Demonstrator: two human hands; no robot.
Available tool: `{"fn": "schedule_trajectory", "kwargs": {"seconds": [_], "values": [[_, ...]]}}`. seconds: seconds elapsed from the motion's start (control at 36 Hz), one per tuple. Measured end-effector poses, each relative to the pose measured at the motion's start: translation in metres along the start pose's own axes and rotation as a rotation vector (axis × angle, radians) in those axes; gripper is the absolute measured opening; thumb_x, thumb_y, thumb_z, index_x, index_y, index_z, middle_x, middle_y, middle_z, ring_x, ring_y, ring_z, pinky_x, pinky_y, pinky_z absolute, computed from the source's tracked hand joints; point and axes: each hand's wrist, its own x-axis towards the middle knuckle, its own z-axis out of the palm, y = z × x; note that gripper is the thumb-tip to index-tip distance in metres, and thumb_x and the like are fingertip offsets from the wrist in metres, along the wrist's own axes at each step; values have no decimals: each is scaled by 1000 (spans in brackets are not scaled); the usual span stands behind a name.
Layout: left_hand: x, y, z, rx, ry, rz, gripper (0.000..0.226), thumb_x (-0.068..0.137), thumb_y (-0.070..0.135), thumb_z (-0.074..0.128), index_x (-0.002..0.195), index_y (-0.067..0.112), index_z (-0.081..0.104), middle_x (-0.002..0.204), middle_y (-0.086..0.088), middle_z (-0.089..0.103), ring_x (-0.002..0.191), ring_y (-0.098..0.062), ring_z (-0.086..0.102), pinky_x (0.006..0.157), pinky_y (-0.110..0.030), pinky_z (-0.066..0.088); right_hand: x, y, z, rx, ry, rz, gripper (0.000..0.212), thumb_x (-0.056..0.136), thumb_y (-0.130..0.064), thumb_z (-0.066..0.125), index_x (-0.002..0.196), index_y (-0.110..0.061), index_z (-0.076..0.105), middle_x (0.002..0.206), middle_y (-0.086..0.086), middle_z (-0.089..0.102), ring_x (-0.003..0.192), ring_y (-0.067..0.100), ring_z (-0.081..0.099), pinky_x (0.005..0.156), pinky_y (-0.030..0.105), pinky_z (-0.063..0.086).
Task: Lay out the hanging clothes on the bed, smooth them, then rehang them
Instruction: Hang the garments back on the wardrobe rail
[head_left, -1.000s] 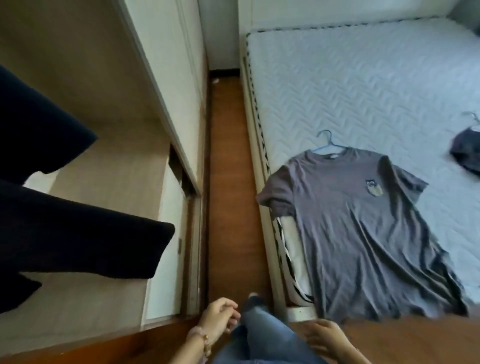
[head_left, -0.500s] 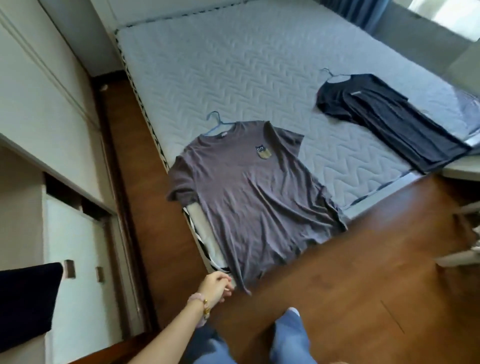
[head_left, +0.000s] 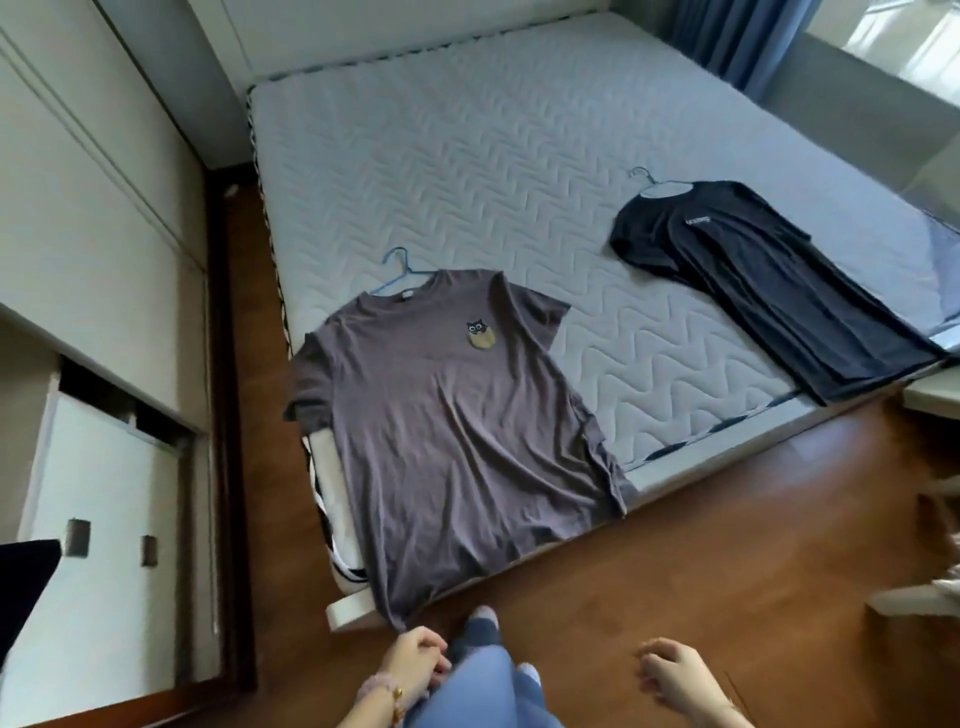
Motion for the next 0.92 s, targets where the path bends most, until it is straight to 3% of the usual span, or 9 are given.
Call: {"fn": "schedule_trajectory", "kwargs": {"seconds": [0.17,0.31,0.42,0.5,0.58,0.67,0.75,0.83,0.92], "values": [[21,16,-6,-124,52,-78,16,91,5,47,81,6,59,67,-9,65,48,-16,57,43,-18,43,43,-76,-12,-13,-59,-127,24,84,5,49,76,-9,67,55,5,60,50,18,51,44,17,35],[62,31,-12,-325,50,-91,17,89,-7,49,76,-1,58,62,-20,61,55,-26,58,60,-30,48,92,-146,-26,-60,-107,-234,24,84,5,51,78,-11,68,57,3,62,52,17,52,47,19,39],[112,52,-18,-342,41,-149,17,89,-15,46,80,-5,57,65,-24,61,54,-28,61,57,-31,50,136,-206,-36,-14,-146,-197,19,86,9,47,84,-1,63,57,10,61,51,20,51,46,20,36],[134,86,-19,-315,91,-245,19,90,-6,49,81,8,57,69,-10,61,55,-16,59,55,-22,48,166,-252,-42,-28,-166,-192,19,85,10,49,82,-2,63,59,11,62,51,20,51,50,22,36],[154,135,-34,-256,202,-189,23,87,-3,49,73,12,60,57,-1,63,49,-14,56,43,-14,42,194,-300,-45,-83,-171,-231,20,84,10,53,77,-6,64,59,9,61,55,21,52,56,25,40],[183,179,-59,-220,299,-129,27,85,-4,46,71,14,60,58,1,64,48,-13,55,36,-12,36,224,-345,-42,-129,-198,-290,13,81,8,58,82,-4,64,54,3,61,57,21,52,61,28,43],[216,220,-91,-163,313,-50,25,88,-1,47,78,20,58,69,5,67,65,-18,62,48,-16,39,255,-386,-32,-247,-227,-342,14,77,-1,61,87,-11,67,72,7,67,69,22,58,68,30,44],[252,261,-129,-75,368,17,21,90,6,50,81,24,56,87,-2,71,86,-21,66,73,-24,46,292,-426,-16,-405,-208,-413,17,83,-9,59,91,-22,67,87,0,69,83,18,63,78,31,48],[296,295,-164,-6,441,64,16,92,10,49,97,17,62,104,-4,71,101,-21,64,84,-25,45,335,-474,2,-542,-172,-501,17,85,-14,58,99,-21,65,94,-3,70,88,17,63,81,29,48]]}}
